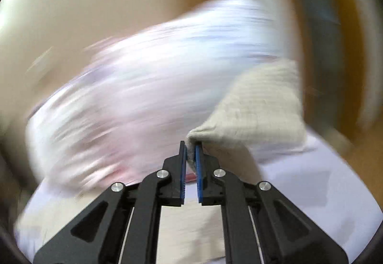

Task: Fold small clothes

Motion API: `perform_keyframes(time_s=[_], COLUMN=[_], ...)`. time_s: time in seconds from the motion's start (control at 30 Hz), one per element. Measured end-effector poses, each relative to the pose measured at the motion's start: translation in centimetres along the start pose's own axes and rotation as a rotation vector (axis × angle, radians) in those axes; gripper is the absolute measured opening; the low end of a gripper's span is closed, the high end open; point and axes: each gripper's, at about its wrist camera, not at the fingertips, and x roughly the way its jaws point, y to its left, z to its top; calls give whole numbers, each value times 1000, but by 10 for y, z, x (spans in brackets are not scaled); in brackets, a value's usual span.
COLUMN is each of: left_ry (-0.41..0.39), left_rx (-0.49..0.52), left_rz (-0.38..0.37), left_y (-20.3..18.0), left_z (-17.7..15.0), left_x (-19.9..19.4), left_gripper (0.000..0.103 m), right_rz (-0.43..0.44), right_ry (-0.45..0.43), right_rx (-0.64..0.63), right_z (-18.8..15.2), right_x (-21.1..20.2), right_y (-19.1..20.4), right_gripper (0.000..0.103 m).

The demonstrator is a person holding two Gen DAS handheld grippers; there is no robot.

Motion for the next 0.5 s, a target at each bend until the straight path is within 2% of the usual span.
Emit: perform_keyframes(time_s=[0.03, 0.1, 0.13, 0.2, 0.23, 0.27, 0.3, 0.37, 0.47, 0.5], left_ry=[-8, -19, -18, -11, -8, -4, -5, 2, 17, 16], left_rx=[-8, -23, -35, -76, -98, -130, -149, -214, -325, -353], left_rz=[10, 29, 34, 31, 28, 26, 23, 31, 32, 40], left_y=[2, 12, 16, 28, 35, 44, 51, 67, 95, 102], left_z=[1, 5, 6, 10, 13, 18, 20, 28, 37, 38], left_x=[-1, -4, -3, -1, -1, 1, 1, 5, 12, 13], left_gripper=[102, 102, 102, 95, 93, 89, 86, 82, 77, 70], right_rz=[76, 219, 263, 288, 286, 282, 277, 251, 182, 163], right_ry=[58, 272, 393, 478, 469, 455, 433, 384, 331, 323], right_rx=[-69, -188, -235, -267, -253, -227, -184, -102, -41, -26], right_z=[-12, -56, -82, -104, -108, -105, -100, -86, -71, -67], right_x=[10, 41, 56, 68, 65, 64, 60, 50, 40, 37], right_y=[37, 110, 141, 163, 165, 160, 150, 128, 99, 89], right_gripper=[7, 14, 17, 24, 26, 35, 48, 62, 69, 71])
